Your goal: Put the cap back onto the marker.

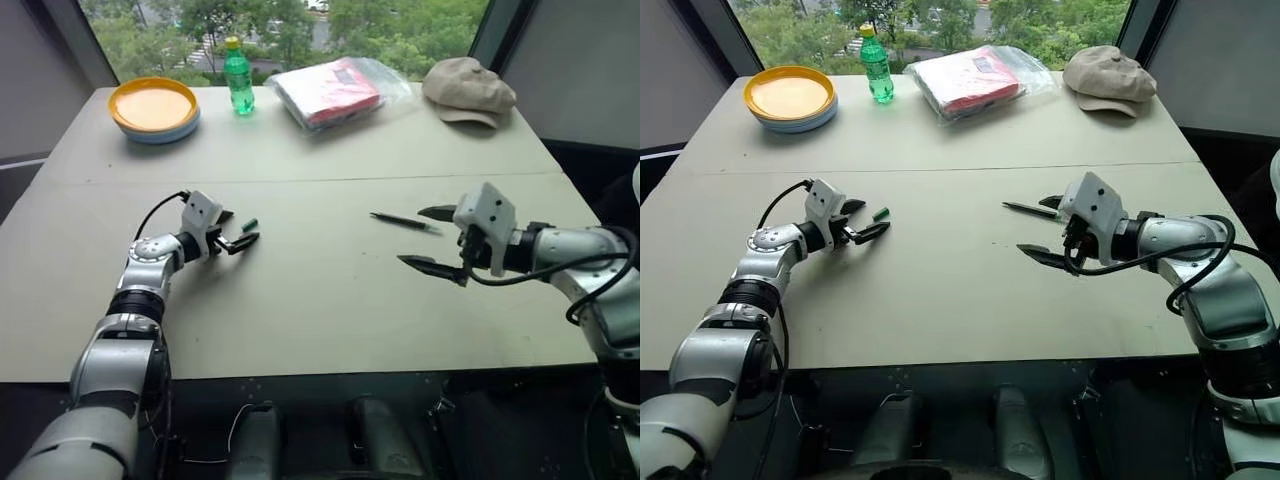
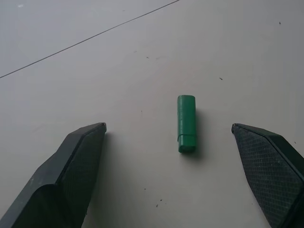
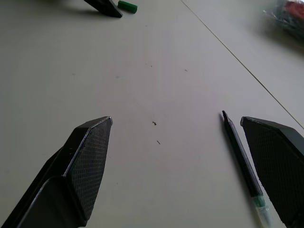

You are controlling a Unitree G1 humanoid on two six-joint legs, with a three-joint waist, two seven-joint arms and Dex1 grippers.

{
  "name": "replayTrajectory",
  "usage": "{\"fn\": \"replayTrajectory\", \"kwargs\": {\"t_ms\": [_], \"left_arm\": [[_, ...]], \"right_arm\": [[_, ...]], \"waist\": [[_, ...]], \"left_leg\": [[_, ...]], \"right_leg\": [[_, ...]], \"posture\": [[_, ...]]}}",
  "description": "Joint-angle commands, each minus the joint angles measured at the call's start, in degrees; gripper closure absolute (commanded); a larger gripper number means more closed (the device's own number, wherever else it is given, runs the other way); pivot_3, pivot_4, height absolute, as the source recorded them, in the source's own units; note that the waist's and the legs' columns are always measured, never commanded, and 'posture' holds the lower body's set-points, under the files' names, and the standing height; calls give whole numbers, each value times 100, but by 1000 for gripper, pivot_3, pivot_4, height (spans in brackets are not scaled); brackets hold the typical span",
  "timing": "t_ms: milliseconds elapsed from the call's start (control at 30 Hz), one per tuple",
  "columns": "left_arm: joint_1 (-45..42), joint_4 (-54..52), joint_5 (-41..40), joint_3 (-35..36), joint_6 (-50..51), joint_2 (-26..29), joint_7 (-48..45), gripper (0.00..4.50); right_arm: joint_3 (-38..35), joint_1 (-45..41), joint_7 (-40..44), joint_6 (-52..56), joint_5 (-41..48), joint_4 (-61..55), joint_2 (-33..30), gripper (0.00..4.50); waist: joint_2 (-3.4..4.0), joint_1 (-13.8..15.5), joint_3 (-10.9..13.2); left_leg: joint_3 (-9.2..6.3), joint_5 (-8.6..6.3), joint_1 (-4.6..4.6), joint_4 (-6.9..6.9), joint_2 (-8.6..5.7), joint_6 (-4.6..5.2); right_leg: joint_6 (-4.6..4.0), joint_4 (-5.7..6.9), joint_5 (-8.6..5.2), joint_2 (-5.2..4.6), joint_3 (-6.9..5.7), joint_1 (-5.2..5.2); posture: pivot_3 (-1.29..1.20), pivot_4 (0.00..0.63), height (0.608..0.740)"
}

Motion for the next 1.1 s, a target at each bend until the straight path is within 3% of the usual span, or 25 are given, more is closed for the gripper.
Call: {"fn": "replayTrajectory", "kwargs": {"t_ms": [33, 133, 233, 433, 800, 933, 1100], "left_arm": [[-28, 225, 185, -48, -54, 3, -70, 72], [-97, 336, 222, -42, -68, 29, -92, 72], [-161, 421, 257, -38, -91, 50, -112, 1381], [-244, 515, 303, 6, -131, 78, -85, 4445], [-235, 429, 277, 42, -180, 58, -393, 4445], [-68, -197, 63, 95, -172, 163, -1010, 4445], [518, -1756, -257, 117, 384, 384, -1565, 4445]], "right_arm": [[-211, 39, -163, -18, 61, -279, 57, 0], [-212, 100, -224, -14, 57, -328, 85, 0], [-208, 119, -267, -14, 64, -347, 98, 0], [-226, 124, -304, -27, 70, -356, 80, 0], [-274, 186, -337, -34, 118, -365, 106, 0], [-319, 109, -371, -114, 207, -72, 278, 0], [-352, -224, -241, -350, 244, 816, 510, 0]], "waist": [[0, -4, -1], [0, -1, -1], [0, -5, -1], [0, -36, -1], [0, -35, -1], [0, -40, -1], [-1, -26, 0]], "left_leg": [[0, 0, 0, 0, 0, 0], [-1, 0, 0, 0, 0, 0], [0, 0, 2, 1, -1, 0], [-5, 1, 11, 2, 1, 1], [-4, 1, 9, 2, 1, 1], [-4, 1, 5, 2, 1, 1], [-2, 1, -2, 1, 0, 1]], "right_leg": [[0, 1, 0, 0, 0, 0], [0, 2, 0, 1, 0, 0], [0, 3, 0, 0, 0, 1], [-1, 11, 1, 7, 0, 4], [-1, 9, 1, 5, 1, 4], [-1, 6, 1, 5, 0, 3], [-1, 2, 1, 0, 1, 0]], "posture": [[0, 150, 740], [0, 150, 740], [0, 150, 740], [0, 150, 740], [0, 150, 740], [0, 150, 740], [0, 150, 740]]}}
